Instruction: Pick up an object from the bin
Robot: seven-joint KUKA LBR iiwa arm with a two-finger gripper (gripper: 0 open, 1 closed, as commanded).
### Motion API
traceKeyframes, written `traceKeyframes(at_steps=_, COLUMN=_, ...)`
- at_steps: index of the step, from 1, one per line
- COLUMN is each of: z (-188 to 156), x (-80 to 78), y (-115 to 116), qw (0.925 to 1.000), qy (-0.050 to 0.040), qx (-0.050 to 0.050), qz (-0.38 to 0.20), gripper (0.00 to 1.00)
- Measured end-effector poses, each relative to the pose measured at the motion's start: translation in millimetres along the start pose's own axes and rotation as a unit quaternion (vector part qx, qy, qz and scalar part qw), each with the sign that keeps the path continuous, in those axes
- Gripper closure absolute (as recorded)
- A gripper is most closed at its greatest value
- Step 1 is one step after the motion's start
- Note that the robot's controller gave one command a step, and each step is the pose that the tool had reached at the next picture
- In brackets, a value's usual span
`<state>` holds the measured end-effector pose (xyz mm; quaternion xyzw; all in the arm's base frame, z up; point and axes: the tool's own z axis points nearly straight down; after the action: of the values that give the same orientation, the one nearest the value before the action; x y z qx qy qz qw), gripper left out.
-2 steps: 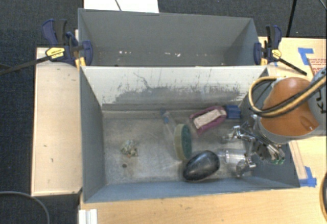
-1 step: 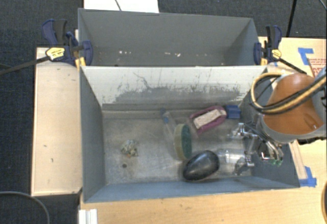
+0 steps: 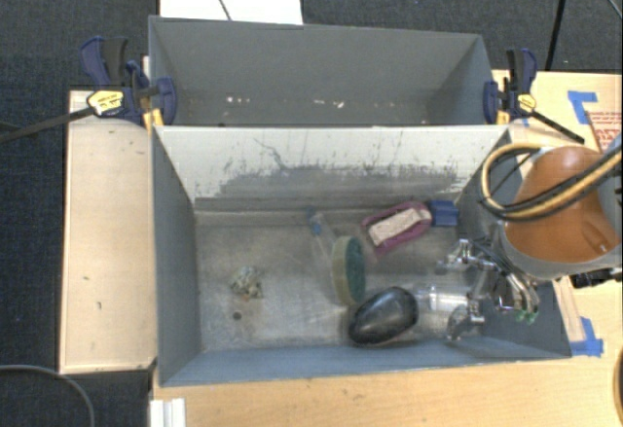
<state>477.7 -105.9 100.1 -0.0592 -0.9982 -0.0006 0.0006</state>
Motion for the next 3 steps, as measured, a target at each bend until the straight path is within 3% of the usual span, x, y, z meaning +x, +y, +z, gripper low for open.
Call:
traceKeyframes(at_steps=1, z=28.7, x=-0.8, y=15.6, qw=0.9985, qy=-0.0017, qx=0.0, qz=0.055, gripper=0.0)
traceKeyframes(at_steps=2, z=27.5, x=-1.6, y=15.1, qw=0.9986, qy=-0.0028, qx=0.001, qz=0.052, gripper=0.0)
traceKeyframes(at_steps=3, z=26.2, x=-4.0, y=15.2, qw=0.9987, qy=-0.0057, qx=0.001, qz=0.051, gripper=1.0)
